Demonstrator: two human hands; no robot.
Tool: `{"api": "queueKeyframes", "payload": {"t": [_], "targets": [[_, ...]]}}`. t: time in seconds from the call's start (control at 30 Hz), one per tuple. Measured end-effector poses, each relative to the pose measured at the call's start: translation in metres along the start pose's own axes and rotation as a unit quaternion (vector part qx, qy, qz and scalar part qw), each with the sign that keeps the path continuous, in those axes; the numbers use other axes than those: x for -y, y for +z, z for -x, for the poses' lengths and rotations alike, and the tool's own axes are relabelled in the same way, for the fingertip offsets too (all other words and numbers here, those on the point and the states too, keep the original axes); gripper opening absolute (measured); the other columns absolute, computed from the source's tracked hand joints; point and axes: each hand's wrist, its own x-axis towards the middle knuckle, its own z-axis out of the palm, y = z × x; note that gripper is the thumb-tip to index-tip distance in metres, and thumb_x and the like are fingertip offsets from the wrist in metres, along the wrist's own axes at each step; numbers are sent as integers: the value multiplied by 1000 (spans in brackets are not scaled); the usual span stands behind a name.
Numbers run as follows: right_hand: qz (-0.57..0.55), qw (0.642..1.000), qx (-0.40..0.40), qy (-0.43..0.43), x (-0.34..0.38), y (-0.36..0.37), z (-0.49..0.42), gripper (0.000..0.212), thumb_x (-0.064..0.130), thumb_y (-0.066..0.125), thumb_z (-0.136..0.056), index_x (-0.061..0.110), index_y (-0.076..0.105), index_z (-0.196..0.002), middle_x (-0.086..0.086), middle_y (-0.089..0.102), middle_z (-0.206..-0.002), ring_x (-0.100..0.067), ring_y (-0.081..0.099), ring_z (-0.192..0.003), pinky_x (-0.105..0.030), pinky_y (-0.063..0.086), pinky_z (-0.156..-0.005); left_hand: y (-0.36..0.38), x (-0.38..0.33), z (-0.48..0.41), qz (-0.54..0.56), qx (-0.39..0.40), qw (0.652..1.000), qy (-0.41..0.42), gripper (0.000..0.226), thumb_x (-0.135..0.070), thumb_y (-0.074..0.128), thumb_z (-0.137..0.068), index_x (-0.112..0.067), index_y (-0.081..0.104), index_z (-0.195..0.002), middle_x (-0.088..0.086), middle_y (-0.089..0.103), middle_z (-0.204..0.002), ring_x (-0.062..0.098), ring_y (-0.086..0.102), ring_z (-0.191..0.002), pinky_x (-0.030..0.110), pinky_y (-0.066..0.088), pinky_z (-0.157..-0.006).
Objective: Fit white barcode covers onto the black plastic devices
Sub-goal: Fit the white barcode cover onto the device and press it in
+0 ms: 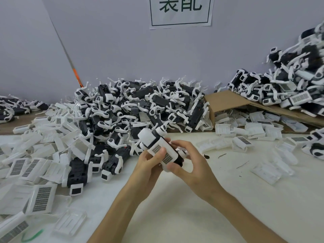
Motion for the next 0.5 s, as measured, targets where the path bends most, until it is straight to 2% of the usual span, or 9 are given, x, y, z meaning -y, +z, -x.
{"api": "queueKeyframes", "payload": {"t": [0.1,0.23,0.37,0.5], "targets": [[29,999,-31,-22,2,-1,1,49,56,69,-80,48,54,-125,25,60,-122,-4,53,-123,-20,43,-97,4,0,2,-15,47,999,6,55,-34,75,-89,-5,58,-132,19,67,-121,35,65,-113,40,55,-93],[43,996,-60,-59,8,-4,0,44,50,72,-79,40,59,-120,22,66,-113,-2,59,-115,-9,40,-91,6,0,3,-33,67,997,10,57,-35,69,-94,-2,52,-137,24,65,-124,36,64,-114,38,54,-92],[13,995,-68,-75,11,-3,1,39,37,77,-78,26,62,-113,20,71,-102,-4,66,-104,-12,45,-84,8,2,5,-43,53,998,-2,58,-45,67,-93,-5,57,-134,23,66,-126,36,63,-119,38,54,-94],[-29,995,-75,-66,13,1,4,37,30,79,-80,26,60,-111,21,70,-102,-5,67,-103,-19,52,-82,12,2,6,-43,61,997,8,45,-45,60,-97,-12,65,-128,21,67,-127,33,64,-120,31,54,-92]]}}
